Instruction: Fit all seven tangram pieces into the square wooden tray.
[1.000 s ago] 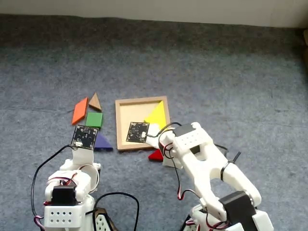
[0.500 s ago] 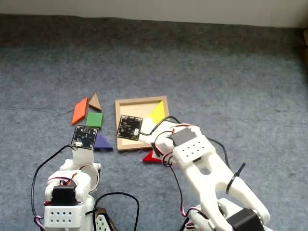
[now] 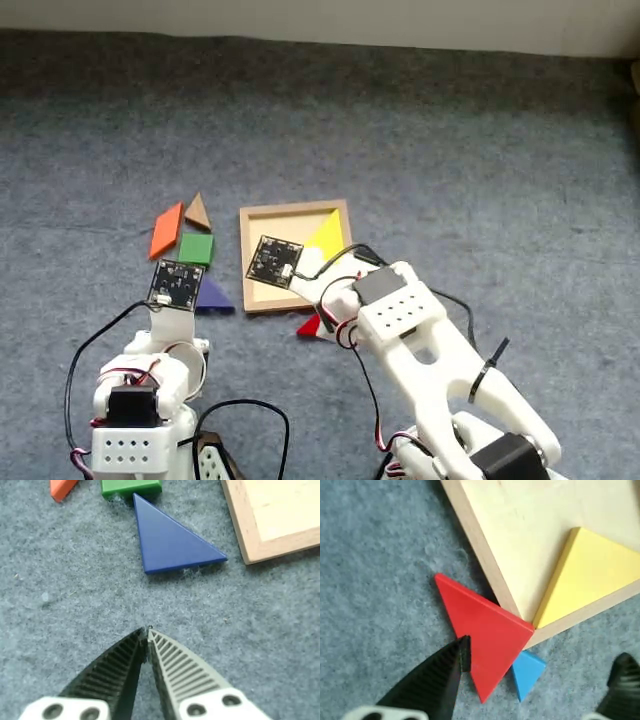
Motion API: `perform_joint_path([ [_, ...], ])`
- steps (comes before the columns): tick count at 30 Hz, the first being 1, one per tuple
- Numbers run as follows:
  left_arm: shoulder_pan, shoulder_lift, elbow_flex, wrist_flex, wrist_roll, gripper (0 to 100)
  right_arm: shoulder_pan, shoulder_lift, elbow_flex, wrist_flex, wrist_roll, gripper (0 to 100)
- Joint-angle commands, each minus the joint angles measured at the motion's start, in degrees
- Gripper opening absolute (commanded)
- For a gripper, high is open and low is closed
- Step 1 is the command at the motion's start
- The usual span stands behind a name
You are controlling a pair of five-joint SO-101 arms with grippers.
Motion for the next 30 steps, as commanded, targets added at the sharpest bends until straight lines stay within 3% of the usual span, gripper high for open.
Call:
perform_joint_path([
  [1,-0.75,-2.15,1.10,0.44,0.53,1,-0.75,-2.15,-0.22,-0.75,-0.44,45.4],
  [6,-0.75,-2.15,1.10,0.44,0.53,1,-1.01,-2.07,3.74,-6.29,-0.35,45.4],
  [17,-0.75,-2.15,1.10,0.44,0.53,1,-4.44,-1.63,5.58,-6.90,-0.70,45.4],
  [25,-0.75,-2.15,1.10,0.44,0.53,1,-3.91,12.97,4.53,-10.77,-0.79,45.4],
  [30,-0.75,-2.15,1.10,0.44,0.53,1,-2.95,14.64,1.19,-11.03,-0.79,44.9],
])
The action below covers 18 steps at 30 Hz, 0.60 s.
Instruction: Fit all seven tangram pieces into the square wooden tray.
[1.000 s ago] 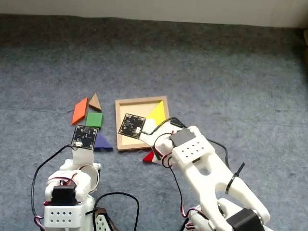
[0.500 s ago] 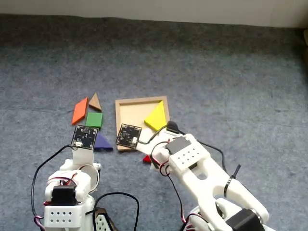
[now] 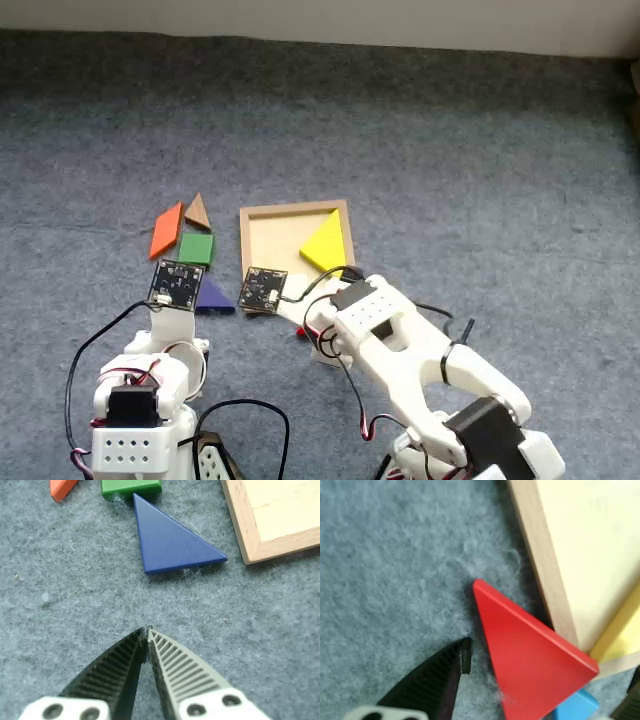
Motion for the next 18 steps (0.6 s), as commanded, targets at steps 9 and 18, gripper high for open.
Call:
perform_joint_path([
  [9,-0.75,-2.15,1.10,0.44,0.53,1,2.51,-5.49,-2.51,-1.63,-0.88,23.8],
  [18,-0.75,-2.15,1.10,0.44,0.53,1,2.51,-10.24,-2.59,-1.89,-4.04,23.5],
])
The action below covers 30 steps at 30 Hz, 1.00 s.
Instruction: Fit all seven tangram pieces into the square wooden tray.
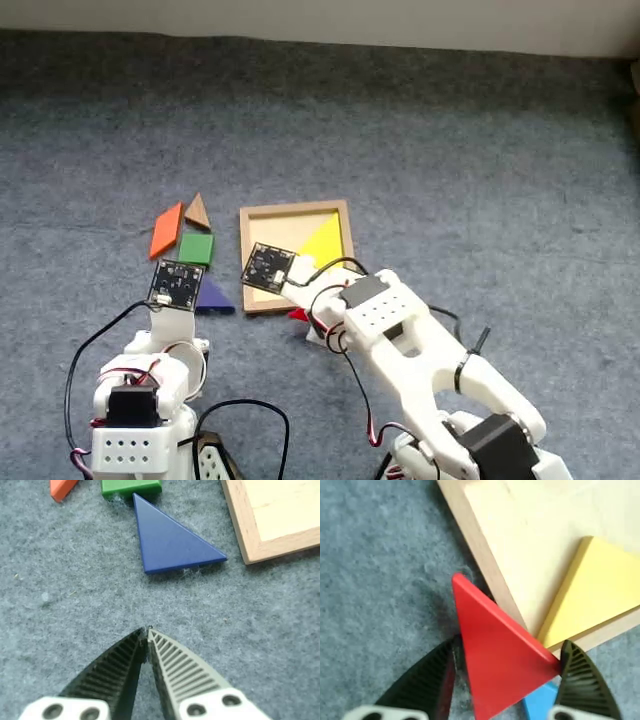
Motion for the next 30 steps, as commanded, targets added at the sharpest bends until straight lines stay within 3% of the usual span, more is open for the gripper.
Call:
perform_joint_path([
  [1,-0.75,-2.15,1.10,0.44,0.53,1,0.92,-2.86,-2.07,-1.27,-0.79,23.5],
  [17,-0.75,-2.15,1.10,0.44,0.53,1,0.40,-2.86,-9.80,-7.87,-0.53,23.5],
  [30,-0.75,-2.15,1.10,0.44,0.53,1,-4.09,0.40,-14.20,-9.89,-0.44,23.5],
])
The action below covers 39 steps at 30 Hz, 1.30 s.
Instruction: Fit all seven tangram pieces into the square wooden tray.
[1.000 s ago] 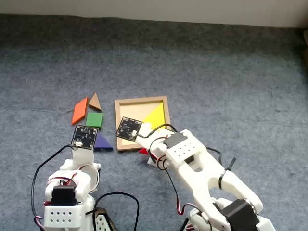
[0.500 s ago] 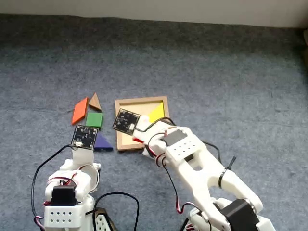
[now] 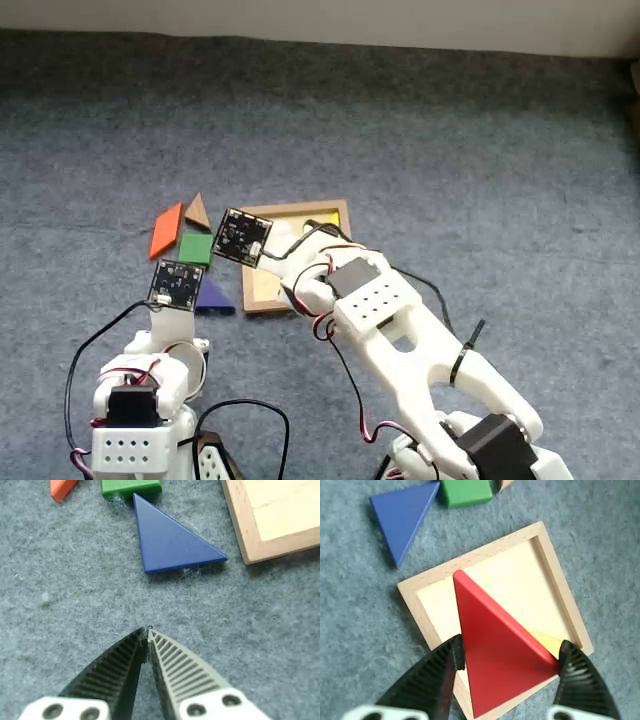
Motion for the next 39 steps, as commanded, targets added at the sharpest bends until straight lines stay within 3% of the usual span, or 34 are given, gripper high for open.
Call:
perform_joint_path([
  [1,-0.75,-2.15,1.10,0.44,0.53,1,-1.01,1.80,-4.18,-4.62,-0.26,23.5],
  [12,-0.75,-2.15,1.10,0.44,0.53,1,-0.92,9.45,-6.37,-7.52,-0.26,23.5],
  [17,-0.75,-2.15,1.10,0.44,0.53,1,-0.75,13.23,-6.20,-7.43,4.66,23.5],
  [24,-0.75,-2.15,1.10,0.44,0.53,1,-0.66,14.46,-5.93,-6.81,4.57,24.1],
  [31,-0.75,-2.15,1.10,0.44,0.53,1,-1.10,14.29,-7.34,2.15,1.14,40.2],
  [39,-0.75,-2.15,1.10,0.44,0.53,1,-0.66,12.97,-10.24,5.32,-3.25,40.6],
])
